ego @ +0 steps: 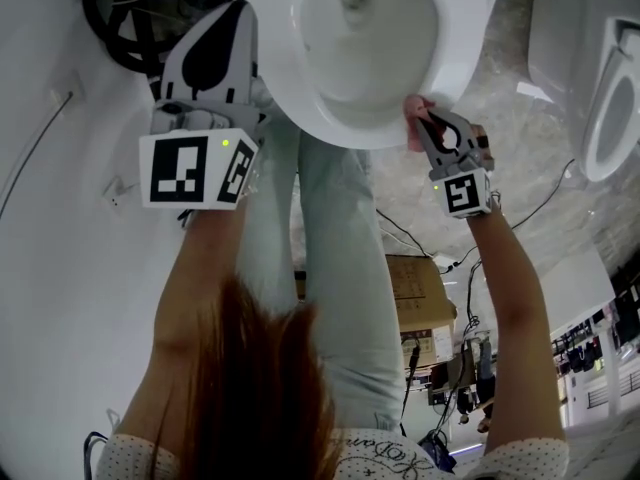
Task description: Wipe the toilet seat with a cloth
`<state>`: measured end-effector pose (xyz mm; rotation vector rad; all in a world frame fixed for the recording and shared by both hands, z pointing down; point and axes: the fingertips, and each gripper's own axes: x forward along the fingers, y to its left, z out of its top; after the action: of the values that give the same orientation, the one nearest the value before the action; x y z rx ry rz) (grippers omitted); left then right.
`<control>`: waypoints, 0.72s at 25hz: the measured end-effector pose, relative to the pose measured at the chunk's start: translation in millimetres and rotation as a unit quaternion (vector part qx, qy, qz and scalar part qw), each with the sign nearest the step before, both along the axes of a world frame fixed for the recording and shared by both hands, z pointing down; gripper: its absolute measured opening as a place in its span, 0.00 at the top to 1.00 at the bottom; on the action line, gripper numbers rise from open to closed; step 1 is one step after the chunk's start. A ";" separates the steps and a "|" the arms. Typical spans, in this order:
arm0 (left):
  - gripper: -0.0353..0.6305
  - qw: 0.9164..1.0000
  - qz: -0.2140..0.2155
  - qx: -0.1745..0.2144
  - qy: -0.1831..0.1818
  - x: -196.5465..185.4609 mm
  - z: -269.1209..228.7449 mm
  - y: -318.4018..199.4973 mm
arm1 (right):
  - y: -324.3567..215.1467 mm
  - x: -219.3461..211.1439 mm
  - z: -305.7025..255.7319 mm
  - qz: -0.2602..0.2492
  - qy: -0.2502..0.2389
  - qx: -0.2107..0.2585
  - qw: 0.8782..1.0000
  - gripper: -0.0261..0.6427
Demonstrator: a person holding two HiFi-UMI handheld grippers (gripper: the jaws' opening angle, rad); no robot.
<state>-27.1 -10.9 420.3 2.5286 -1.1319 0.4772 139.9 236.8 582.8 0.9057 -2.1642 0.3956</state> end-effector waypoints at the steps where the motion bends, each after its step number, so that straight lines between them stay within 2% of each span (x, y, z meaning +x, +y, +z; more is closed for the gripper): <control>1: 0.94 1.000 -0.001 0.000 -0.001 -1.4 0.0 -0.4 | 1.8 -3.3 0.4 0.003 -0.003 -0.001 1.000 0.89; 12: 0.94 1.000 -0.016 0.001 -0.010 -14.4 -5.6 -1.7 | 15.2 -40.6 -1.1 0.037 -0.027 -0.018 0.999 0.89; 18: 0.94 1.000 -0.010 -0.007 -0.006 -22.6 -2.9 -0.5 | 13.9 -63.0 1.6 0.093 -0.045 -0.019 0.995 0.89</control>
<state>-49.7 -11.4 417.4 2.5045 -1.1531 0.4949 77.0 250.7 584.3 1.0896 -2.1518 0.5770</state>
